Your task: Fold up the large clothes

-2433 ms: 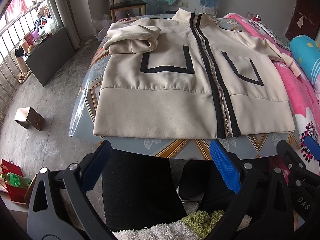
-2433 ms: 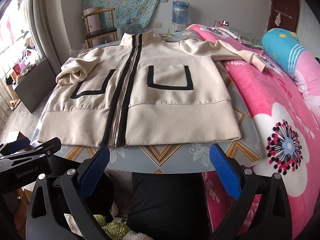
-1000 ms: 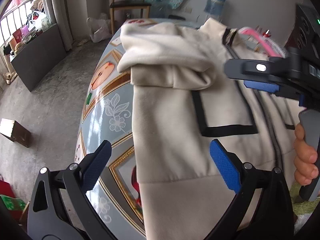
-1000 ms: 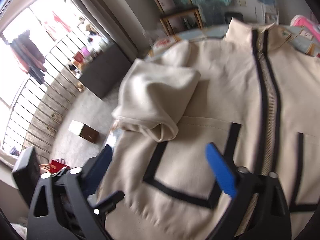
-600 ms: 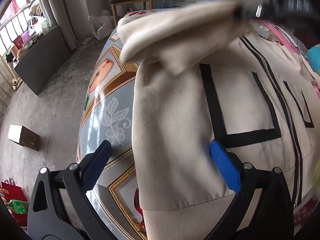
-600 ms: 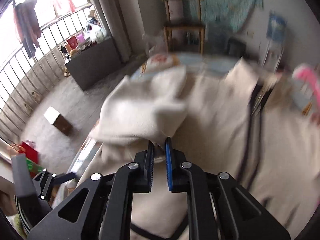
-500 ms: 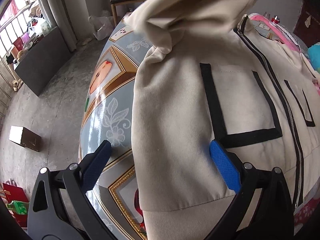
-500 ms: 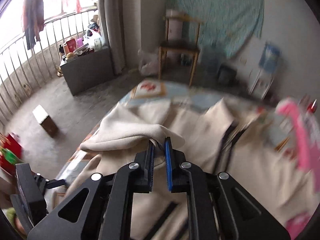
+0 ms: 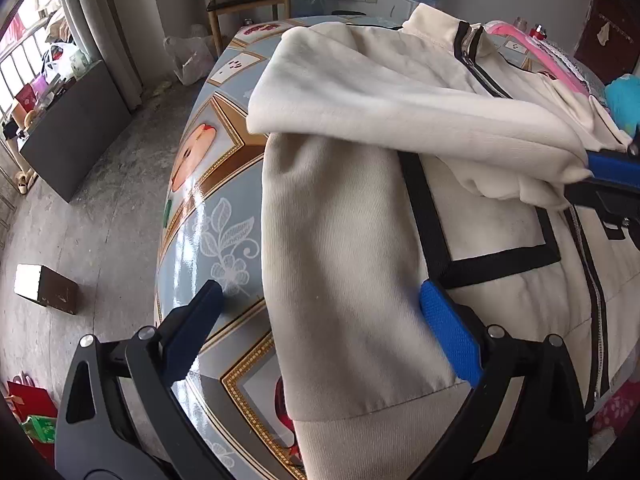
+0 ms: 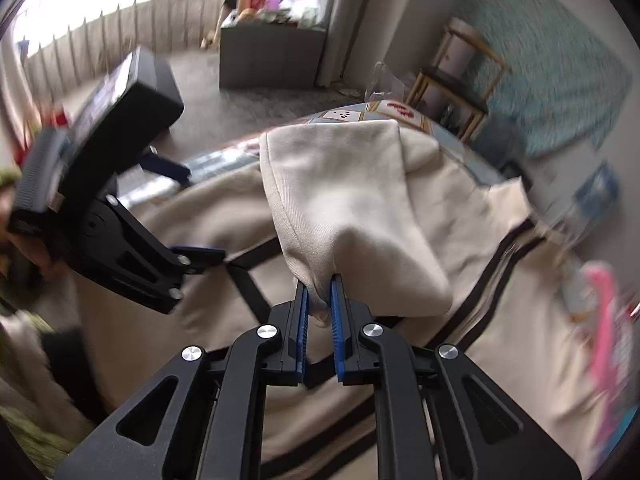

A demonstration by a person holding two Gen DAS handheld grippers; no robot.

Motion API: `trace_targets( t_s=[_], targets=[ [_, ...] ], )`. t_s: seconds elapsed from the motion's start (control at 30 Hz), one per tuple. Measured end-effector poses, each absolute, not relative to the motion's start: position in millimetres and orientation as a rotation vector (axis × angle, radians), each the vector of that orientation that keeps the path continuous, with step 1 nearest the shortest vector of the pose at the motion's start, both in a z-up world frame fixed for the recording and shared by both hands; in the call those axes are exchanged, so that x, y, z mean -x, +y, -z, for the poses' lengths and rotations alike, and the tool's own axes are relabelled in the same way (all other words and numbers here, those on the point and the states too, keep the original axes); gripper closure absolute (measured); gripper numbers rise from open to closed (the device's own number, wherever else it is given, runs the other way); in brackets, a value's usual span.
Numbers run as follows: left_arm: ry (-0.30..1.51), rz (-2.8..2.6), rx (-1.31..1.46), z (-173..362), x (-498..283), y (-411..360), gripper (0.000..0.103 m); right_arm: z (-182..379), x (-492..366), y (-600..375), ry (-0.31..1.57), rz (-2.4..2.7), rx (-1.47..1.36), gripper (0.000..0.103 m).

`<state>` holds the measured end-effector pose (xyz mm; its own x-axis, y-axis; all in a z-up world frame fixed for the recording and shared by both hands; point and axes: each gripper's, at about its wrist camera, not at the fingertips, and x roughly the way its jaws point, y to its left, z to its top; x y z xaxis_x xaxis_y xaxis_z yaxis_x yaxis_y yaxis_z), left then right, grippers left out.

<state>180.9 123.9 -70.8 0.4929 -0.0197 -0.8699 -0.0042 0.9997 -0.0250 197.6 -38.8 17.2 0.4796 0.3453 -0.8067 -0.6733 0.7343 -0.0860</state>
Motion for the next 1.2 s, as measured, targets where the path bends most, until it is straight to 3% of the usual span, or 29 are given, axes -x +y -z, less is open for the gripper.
trace_targets(
  t_s=[0.3, 0.43, 0.5, 0.6, 0.7, 0.87, 1.1, 1.2],
  targets=[
    [0.930, -0.058, 0.065, 34, -176, 139, 0.008, -53, -270, -51, 0.814, -0.715, -0.118, 0.092],
    [0.963, -0.079, 0.093, 40, -177, 140, 0.008, -26, -311, -4, 0.944, -0.776, -0.179, 0.088],
    [1.010, -0.094, 0.095, 51, -179, 139, 0.008, -9, -322, 14, 1.044, -0.757, -0.132, 0.058],
    [1.058, -0.104, 0.107, 65, -180, 138, 0.008, -9, -319, -5, 1.042, -0.697, -0.176, 0.053],
    [1.072, -0.106, 0.112, 71, -180, 139, 0.008, -33, -291, -51, 0.941, -0.656, -0.280, 0.037],
    [1.069, -0.098, 0.101, 72, -181, 140, 0.008, -32, -238, -85, 0.948, -0.575, -0.297, 0.036],
    [1.067, -0.098, 0.103, 72, -182, 143, 0.008, 36, -208, -38, 1.134, -0.555, -0.359, 0.036],
    [1.061, -0.098, 0.101, 73, -181, 144, 0.007, 53, -219, -19, 1.121, -0.488, -0.334, 0.040]
  ],
)
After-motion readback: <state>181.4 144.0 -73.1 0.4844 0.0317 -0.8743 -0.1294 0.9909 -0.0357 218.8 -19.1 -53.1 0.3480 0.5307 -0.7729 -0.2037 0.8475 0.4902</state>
